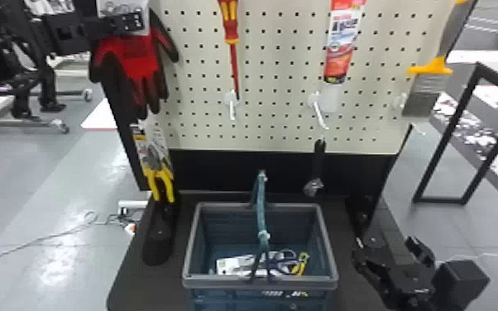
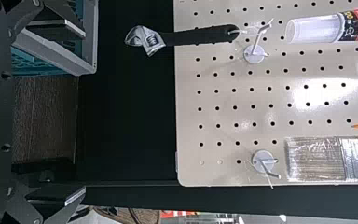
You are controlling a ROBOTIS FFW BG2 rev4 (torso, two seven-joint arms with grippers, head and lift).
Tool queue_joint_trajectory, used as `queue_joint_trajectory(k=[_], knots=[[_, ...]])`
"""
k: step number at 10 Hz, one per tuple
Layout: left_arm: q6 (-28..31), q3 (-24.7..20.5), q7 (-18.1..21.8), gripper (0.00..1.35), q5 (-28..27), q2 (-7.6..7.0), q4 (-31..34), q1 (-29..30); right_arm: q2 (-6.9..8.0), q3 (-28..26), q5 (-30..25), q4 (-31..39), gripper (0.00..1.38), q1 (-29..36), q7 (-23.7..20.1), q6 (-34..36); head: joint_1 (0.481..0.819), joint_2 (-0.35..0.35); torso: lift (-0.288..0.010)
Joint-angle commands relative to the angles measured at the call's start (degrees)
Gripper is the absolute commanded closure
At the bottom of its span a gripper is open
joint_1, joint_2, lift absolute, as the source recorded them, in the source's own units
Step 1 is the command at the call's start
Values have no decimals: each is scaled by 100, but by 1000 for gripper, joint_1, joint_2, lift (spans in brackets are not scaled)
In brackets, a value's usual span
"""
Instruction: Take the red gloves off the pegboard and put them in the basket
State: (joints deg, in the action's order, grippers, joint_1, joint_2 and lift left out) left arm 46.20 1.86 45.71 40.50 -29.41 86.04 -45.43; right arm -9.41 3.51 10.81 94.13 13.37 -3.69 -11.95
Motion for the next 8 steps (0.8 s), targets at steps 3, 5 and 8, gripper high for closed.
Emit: queue_joint_trajectory(k=[3,5,8], knots=[[-41,34,-9,1211,54,5,18,-18,-8,0,0,9,137,8,0,0,549,0,-100],[-49,42,-18,1211,90,14,27,-18,-8,0,0,9,137,8,0,0,549,0,-100],[-93,60,-185,1211,204,58,299,35,-8,0,9,9,137,16,0,0,549,0,-100]])
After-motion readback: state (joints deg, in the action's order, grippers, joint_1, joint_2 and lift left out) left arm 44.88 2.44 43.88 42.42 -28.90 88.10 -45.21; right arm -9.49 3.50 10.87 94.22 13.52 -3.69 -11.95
